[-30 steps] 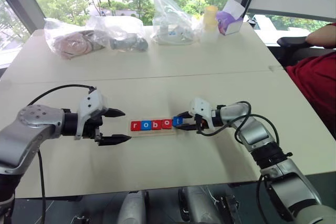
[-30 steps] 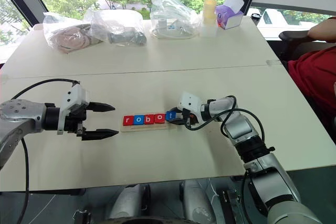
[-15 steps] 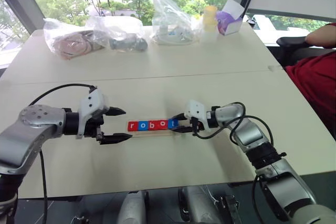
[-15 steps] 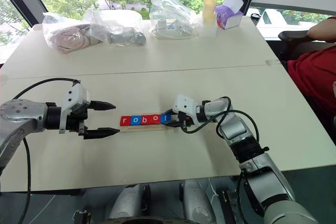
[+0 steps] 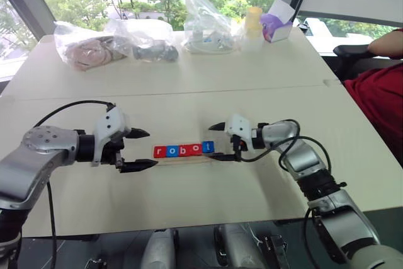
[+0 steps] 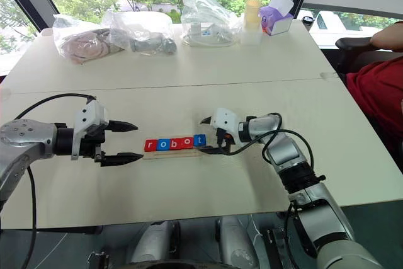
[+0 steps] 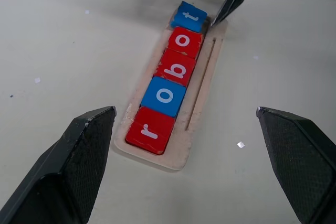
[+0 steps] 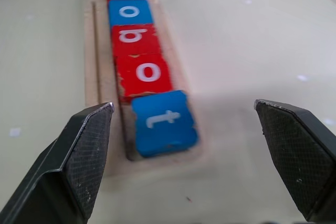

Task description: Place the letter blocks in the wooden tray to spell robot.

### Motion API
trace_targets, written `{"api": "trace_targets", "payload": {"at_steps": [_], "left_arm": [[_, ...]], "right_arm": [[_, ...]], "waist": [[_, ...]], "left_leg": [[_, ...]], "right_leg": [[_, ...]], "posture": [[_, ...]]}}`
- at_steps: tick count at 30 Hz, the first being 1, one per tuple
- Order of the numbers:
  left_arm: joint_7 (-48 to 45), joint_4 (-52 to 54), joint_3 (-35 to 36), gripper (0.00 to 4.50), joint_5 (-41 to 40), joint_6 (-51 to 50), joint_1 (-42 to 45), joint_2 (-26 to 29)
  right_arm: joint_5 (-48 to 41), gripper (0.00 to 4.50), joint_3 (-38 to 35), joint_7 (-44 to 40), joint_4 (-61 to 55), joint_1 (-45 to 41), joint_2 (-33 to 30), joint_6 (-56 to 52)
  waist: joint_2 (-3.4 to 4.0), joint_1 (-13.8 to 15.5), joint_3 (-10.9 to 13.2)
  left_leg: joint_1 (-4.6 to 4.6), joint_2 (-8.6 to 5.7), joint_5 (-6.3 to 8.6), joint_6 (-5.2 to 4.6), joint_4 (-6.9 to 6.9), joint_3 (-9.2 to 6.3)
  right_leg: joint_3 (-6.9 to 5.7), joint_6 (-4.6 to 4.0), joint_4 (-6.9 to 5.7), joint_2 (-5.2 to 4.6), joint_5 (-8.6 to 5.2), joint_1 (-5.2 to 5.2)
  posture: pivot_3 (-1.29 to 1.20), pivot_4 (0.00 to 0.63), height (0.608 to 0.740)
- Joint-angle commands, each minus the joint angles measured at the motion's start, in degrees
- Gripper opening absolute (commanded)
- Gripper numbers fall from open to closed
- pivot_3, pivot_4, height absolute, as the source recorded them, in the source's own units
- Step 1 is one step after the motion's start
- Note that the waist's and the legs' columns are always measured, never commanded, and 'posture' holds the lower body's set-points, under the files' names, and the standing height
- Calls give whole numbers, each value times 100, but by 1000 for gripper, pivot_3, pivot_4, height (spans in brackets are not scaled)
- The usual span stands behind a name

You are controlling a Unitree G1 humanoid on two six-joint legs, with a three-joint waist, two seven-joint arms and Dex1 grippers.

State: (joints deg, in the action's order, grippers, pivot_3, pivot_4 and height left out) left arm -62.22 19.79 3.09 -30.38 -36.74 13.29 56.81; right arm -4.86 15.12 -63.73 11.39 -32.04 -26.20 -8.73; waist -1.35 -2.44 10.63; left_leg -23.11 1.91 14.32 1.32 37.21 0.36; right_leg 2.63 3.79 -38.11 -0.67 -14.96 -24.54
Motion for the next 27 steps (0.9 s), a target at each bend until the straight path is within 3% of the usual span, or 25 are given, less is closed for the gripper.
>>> {"api": "trace_targets", "payload": {"at_steps": [1,15,27], "left_arm": [[-13,11,-18,4500,65,110,96,-43],[-50,-69,-39,4500,180,134,148,-80],[-14,-90,-52,4500,220,142,175,-124]], "right_arm": [[-169,4418,-24,-31,-315,158,11,-83],[-399,4418,218,-403,-863,535,-38,-407],[-303,4418,66,-12,-443,222,119,-211]], "waist": [[0,-1,0],[0,1,0],[0,-2,0]], "left_leg": [[0,0,0,0,0,0],[0,0,0,0,1,0],[0,0,0,0,1,0]], "right_leg": [[0,0,0,1,0,0],[0,0,-1,1,0,0],[0,0,-1,1,0,0]], "posture": [[0,150,740],[0,150,740],[0,150,740]]}}
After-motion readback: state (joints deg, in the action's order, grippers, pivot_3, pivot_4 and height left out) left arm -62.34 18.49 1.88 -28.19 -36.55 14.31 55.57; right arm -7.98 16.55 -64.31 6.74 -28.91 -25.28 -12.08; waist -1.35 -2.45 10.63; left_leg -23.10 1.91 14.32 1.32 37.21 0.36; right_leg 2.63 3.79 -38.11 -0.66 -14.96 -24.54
